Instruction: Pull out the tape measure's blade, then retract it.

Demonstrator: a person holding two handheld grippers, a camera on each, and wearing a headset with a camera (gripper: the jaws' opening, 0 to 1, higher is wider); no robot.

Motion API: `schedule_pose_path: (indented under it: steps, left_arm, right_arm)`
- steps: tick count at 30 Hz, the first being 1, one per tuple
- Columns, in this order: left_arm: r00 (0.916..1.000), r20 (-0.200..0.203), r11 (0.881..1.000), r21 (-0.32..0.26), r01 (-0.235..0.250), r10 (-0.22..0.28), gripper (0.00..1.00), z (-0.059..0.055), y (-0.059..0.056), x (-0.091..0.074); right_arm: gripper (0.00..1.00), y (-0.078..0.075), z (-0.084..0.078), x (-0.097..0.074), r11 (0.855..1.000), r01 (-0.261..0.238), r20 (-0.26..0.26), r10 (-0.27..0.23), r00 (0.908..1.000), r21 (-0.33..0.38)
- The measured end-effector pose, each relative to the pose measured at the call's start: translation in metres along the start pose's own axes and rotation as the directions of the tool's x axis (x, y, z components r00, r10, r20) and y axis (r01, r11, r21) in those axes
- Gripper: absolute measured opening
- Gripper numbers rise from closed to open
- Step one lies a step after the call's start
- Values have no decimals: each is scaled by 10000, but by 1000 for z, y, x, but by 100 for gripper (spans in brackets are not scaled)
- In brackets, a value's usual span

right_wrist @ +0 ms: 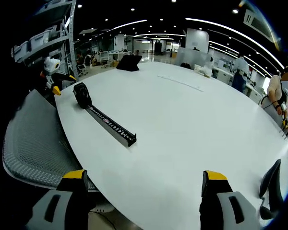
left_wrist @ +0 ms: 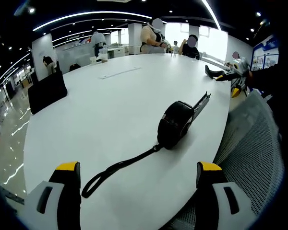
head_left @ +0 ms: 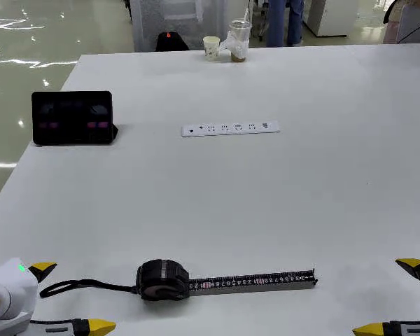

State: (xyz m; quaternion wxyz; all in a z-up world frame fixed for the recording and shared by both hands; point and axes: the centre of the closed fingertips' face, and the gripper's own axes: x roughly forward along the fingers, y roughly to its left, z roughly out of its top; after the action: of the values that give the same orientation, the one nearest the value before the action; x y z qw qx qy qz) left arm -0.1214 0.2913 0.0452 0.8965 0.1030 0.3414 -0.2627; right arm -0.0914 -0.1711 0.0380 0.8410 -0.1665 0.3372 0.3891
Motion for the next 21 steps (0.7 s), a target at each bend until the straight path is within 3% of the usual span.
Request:
schedule_pose_path:
  steps: [5, 13, 21]
  left_arm:
    - [9999, 29, 9998, -159, 118, -117, 99, -1, -3, -5]
    - [9999, -154, 9999, -154, -12, 9, 99, -8, 1, -8]
    - [9999, -103, 9991, -420, 64, -68, 99, -4, -6, -5]
  right_arm:
    - [99, 2, 0, -3, 10000, -18, -19, 18, 10000, -36]
    - [99, 4, 0, -4, 10000, -75, -92, 76, 9999, 36]
    - [99, 5, -3, -4, 9998, -176, -192, 177, 9997, 52]
